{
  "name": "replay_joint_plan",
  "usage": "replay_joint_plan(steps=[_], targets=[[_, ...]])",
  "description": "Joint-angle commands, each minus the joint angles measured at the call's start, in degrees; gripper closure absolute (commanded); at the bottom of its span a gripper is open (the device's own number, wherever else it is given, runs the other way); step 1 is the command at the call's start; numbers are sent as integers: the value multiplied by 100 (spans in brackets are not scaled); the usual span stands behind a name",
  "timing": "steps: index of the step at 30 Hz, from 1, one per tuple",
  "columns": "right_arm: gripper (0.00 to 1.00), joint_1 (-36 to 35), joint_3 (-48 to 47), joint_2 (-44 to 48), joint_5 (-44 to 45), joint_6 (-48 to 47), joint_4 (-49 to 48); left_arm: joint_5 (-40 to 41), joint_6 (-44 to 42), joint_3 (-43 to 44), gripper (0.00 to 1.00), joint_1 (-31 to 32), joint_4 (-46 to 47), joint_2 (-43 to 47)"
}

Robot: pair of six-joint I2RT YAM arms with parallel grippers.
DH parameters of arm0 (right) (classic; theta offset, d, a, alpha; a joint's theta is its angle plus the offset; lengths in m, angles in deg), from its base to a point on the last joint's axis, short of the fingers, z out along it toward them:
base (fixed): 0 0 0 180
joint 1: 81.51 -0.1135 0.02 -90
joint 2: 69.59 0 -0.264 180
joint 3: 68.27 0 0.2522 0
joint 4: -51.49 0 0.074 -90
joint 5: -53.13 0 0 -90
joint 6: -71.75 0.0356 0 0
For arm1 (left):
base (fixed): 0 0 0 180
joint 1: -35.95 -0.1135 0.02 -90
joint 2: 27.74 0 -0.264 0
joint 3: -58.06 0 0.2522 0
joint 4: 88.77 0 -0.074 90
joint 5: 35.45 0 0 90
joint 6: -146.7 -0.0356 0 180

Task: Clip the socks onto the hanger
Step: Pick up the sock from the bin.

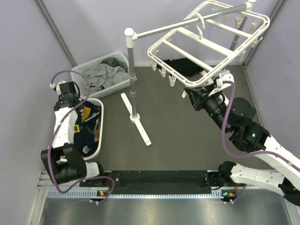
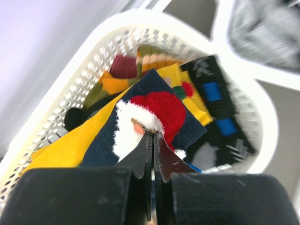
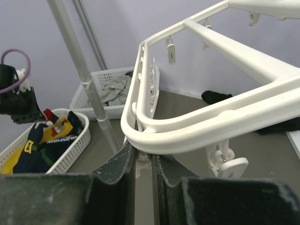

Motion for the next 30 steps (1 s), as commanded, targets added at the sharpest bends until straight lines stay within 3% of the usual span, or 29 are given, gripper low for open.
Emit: replay_joint_plan(steps=[1,7,15,25,30], targets=[[94,-41,-139,-86,-21,-195,514,-279,-4,485,100,-27,-281,559],[94,-32,-139,-95,-39,-204,523,-893,-171,828,100,-18,-457,1034],[95,-32,-183,-174,-162,-178,426,-3939,-66,706,100,52,61,1939],[95,-41,-279,-244,-347,-63,444,-5892,180,811,100,579,465,2599],[96,-41,-350,-350,-461,42,400,-6940,1014,172,100,921,1682,2836]])
